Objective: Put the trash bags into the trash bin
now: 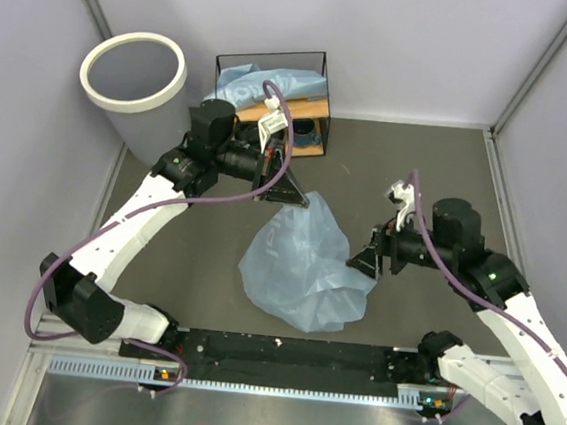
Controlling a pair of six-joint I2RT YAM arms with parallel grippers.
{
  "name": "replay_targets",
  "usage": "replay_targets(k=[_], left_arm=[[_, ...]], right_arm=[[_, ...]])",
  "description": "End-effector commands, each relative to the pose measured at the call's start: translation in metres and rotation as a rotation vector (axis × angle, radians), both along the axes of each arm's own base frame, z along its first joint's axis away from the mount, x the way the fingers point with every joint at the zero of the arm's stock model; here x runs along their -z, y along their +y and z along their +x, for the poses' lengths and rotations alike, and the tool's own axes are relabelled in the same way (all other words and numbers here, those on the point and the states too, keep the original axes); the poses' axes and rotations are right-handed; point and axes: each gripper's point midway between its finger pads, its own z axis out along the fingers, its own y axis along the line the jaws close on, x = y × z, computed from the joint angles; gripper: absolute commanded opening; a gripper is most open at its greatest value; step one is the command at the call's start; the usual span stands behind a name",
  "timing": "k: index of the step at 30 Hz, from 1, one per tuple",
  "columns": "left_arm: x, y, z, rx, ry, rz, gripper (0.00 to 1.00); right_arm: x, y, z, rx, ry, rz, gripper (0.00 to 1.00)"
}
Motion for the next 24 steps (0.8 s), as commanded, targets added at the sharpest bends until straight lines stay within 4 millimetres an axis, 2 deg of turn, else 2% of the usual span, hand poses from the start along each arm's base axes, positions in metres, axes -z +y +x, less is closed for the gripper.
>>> replay_targets(k=[1, 5, 10, 15, 17, 19, 22, 24], left_arm=[[-0.028, 0.001, -0.03, 0.14, -0.07, -0.104, 0.0], [-0.029, 0.001, -0.048, 0.231, -0.031, -0.109, 0.0], [-0.03, -0.003, -0.064, 0.313, -0.014, -0.11, 0.0], [-0.03, -0.004, -0.073, 0.367, 0.011, -0.105, 0.0], [-0.028, -0.003, -0.074, 0.377, 0.023, -0.101, 0.0], [-0.027, -0.001, -0.076, 0.397, 0.039, -0.096, 0.0], [-0.026, -0.001, -0.076, 0.401, 0.03, -0.1, 0.0], [-0.026, -0.002, -0.074, 0.401, 0.031, -0.099, 0.0]], right_arm=[[0.004, 0.012, 0.015, 0.019, -0.072, 0.019, 0.75], [0.007, 0.026, 0.011, -0.054, -0.111, 0.002, 0.94], [0.01, 0.035, 0.029, -0.064, -0.168, -0.039, 0.95], [0.001, 0.041, 0.036, -0.098, -0.233, -0.043, 0.92], [-0.014, 0.044, 0.026, -0.155, -0.277, -0.009, 0.92], [-0.029, 0.048, 0.006, -0.252, -0.289, 0.047, 0.93], [-0.051, 0.042, -0.018, -0.35, -0.352, 0.071, 0.97], [-0.058, 0.036, -0.023, -0.351, -0.378, 0.063, 0.98]])
